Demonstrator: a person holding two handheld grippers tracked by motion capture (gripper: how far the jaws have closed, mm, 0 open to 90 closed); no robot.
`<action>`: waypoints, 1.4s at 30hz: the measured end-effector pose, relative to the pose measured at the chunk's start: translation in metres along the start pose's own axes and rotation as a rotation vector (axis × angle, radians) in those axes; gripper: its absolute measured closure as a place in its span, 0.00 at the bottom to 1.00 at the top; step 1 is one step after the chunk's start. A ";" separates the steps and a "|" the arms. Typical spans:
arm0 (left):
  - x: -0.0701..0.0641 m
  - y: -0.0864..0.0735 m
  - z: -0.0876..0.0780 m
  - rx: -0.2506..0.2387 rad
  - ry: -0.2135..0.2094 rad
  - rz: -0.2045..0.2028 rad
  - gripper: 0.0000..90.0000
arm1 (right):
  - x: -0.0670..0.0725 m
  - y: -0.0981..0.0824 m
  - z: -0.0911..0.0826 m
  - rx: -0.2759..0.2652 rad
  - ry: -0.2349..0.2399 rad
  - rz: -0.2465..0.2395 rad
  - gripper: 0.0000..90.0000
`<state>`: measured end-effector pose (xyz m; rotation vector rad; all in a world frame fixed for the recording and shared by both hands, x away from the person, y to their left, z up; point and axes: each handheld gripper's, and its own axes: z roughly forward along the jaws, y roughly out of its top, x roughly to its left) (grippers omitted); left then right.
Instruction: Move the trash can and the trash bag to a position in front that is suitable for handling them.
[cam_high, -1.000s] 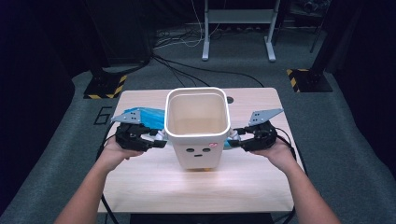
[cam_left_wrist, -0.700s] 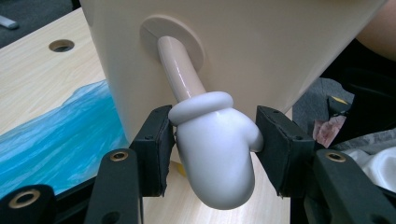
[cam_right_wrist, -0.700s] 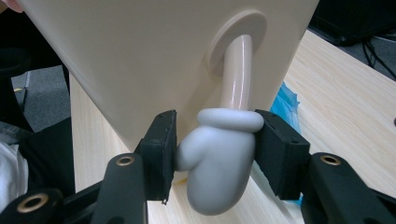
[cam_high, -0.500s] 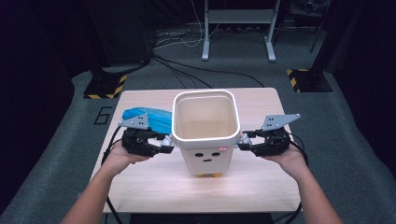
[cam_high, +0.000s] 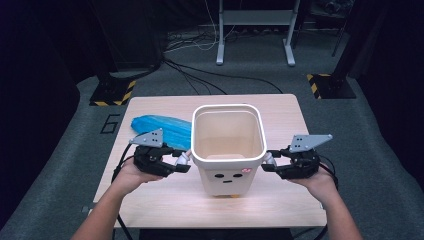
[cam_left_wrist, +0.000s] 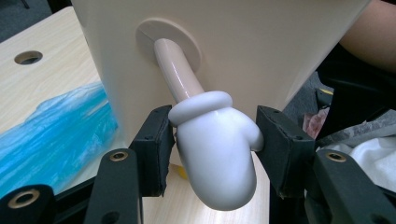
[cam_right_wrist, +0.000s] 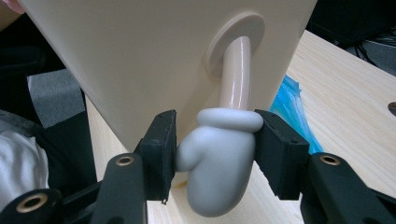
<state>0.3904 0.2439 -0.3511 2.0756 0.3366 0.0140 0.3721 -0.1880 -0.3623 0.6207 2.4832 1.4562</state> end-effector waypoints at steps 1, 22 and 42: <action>0.000 -0.001 0.001 0.001 -0.002 -0.006 0.53 | 0.000 -0.002 0.000 -0.003 0.000 0.006 0.55; 0.001 -0.009 -0.014 0.001 0.019 -0.014 0.43 | 0.003 -0.016 0.001 -0.068 0.010 0.036 0.56; 0.045 -0.028 -0.030 -0.020 0.214 -0.139 0.44 | 0.007 -0.007 -0.006 0.012 -0.021 0.022 0.50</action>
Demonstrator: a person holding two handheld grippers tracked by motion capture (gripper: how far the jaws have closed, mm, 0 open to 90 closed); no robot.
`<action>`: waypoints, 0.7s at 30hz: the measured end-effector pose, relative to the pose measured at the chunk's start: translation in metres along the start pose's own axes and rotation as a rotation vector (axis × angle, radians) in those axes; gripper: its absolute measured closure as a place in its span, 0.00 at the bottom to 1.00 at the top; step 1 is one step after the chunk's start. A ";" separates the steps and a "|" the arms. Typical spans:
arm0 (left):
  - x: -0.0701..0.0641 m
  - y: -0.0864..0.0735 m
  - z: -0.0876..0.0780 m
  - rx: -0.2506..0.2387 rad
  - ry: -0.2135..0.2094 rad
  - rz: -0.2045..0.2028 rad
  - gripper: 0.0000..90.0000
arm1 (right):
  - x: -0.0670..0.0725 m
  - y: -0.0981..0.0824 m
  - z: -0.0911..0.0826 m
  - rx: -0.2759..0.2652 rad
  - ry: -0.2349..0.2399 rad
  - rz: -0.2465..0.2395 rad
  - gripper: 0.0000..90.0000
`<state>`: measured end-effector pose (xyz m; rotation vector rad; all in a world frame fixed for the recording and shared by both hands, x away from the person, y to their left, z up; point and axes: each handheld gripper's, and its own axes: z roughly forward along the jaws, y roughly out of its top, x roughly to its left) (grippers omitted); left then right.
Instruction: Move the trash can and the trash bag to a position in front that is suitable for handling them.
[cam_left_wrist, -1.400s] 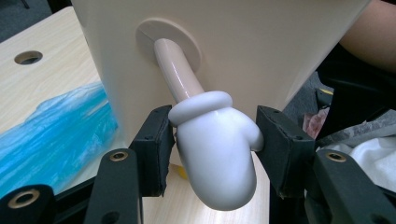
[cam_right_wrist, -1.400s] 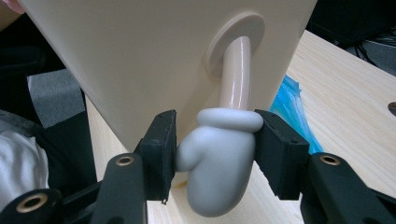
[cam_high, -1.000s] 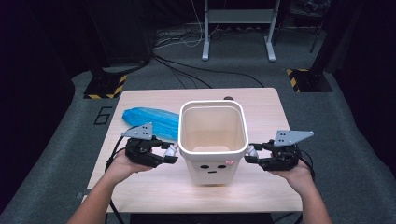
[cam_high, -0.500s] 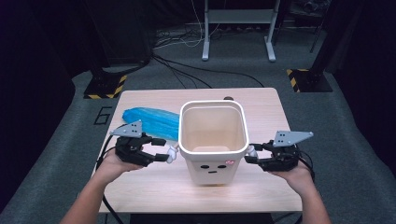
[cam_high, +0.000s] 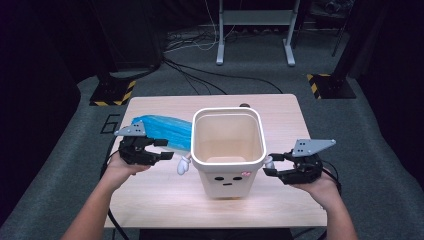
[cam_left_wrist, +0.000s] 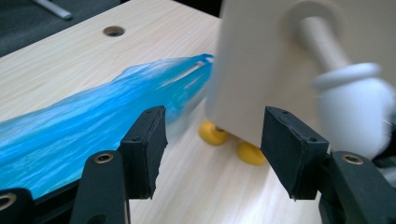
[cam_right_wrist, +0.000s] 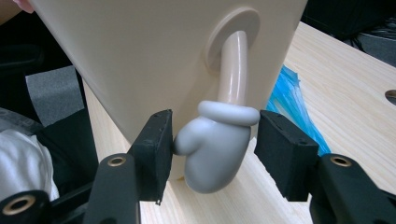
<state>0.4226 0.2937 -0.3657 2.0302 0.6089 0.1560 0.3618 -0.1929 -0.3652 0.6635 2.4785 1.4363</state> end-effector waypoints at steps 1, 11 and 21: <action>0.003 -0.001 0.002 0.002 0.010 -0.004 0.44 | 0.000 0.000 -0.001 0.002 0.000 0.001 0.50; 0.023 -0.005 0.037 0.028 0.050 -0.037 0.44 | 0.002 -0.004 -0.001 -0.003 -0.005 -0.001 0.49; 0.041 -0.013 0.073 0.067 0.079 -0.066 0.46 | 0.002 -0.006 -0.002 -0.007 -0.015 0.001 0.49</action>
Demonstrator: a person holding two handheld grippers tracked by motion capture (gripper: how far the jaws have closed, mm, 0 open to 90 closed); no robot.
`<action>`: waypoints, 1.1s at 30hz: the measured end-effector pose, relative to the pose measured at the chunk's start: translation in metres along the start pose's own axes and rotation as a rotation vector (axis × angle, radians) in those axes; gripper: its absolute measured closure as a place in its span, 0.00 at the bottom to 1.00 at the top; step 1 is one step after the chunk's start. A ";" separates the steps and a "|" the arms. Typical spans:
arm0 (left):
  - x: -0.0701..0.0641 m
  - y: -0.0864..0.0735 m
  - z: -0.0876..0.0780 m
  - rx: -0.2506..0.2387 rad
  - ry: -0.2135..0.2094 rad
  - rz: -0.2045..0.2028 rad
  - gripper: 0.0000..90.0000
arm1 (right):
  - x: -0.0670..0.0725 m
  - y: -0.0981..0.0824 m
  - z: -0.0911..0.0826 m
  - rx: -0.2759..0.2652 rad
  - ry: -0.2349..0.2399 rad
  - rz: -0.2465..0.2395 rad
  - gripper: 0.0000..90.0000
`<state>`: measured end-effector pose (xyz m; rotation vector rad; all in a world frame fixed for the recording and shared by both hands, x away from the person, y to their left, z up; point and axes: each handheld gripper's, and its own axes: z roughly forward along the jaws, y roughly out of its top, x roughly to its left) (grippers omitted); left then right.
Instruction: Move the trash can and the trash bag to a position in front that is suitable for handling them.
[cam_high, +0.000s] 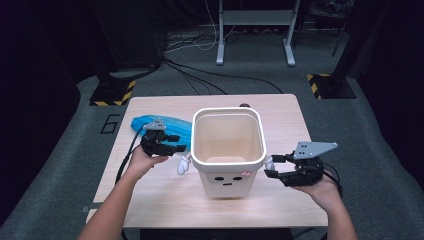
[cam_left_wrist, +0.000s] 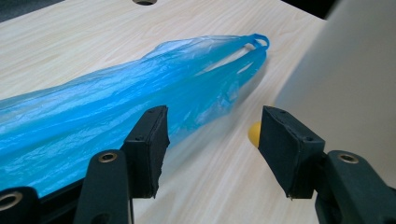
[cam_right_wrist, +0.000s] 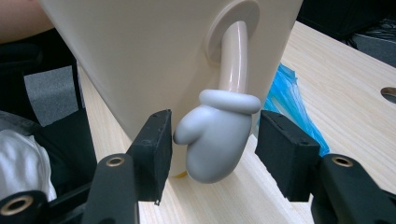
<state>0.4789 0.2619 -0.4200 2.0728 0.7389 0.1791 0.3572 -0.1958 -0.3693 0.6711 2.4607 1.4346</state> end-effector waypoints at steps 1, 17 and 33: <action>0.001 0.000 0.003 0.000 0.004 -0.003 0.47 | 0.000 0.000 0.000 -0.002 0.000 0.000 0.49; 0.014 -0.008 0.042 0.042 0.045 -0.040 0.41 | 0.000 -0.003 -0.001 -0.007 -0.006 0.007 0.49; 0.023 -0.014 0.084 0.069 0.154 -0.079 0.38 | 0.001 -0.008 -0.006 -0.015 -0.018 0.019 0.49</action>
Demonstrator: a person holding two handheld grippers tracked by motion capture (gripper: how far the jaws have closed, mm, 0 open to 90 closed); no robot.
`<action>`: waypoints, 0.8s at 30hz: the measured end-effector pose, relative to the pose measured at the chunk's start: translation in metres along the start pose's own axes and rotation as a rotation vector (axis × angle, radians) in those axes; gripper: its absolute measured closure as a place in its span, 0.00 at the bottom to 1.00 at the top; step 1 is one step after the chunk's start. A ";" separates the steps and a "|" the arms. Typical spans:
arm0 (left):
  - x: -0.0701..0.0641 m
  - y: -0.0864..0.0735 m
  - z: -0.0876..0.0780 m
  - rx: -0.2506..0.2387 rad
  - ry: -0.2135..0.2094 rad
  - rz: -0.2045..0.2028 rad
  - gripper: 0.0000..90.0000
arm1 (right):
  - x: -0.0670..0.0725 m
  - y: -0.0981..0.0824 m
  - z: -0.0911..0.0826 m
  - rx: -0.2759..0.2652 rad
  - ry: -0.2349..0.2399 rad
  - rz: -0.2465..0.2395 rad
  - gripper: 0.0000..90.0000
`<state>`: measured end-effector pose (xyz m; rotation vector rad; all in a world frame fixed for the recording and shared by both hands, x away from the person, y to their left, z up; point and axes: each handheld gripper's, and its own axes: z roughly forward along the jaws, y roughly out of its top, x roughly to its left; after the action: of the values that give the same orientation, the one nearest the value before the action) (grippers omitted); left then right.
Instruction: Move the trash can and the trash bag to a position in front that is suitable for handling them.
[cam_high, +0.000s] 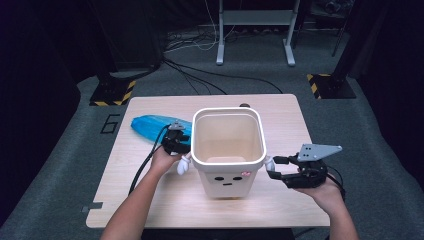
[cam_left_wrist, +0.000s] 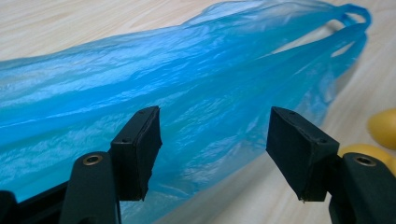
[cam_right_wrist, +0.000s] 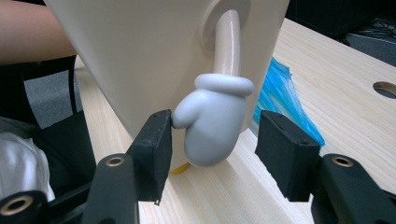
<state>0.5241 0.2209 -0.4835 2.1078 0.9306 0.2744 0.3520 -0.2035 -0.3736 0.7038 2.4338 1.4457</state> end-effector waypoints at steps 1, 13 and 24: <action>0.001 0.000 0.002 0.003 0.015 -0.011 0.38 | 0.000 0.000 0.000 0.000 0.000 0.001 0.49; 0.004 -0.010 0.019 0.037 0.123 -0.033 0.40 | 0.001 -0.001 0.000 -0.002 -0.001 0.002 0.49; 0.012 -0.025 0.019 0.080 0.150 -0.022 0.41 | 0.001 -0.002 0.001 0.003 0.001 0.004 0.49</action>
<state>0.5289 0.2286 -0.5157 2.1717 1.0673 0.3947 0.3511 -0.2031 -0.3760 0.7090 2.4372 1.4446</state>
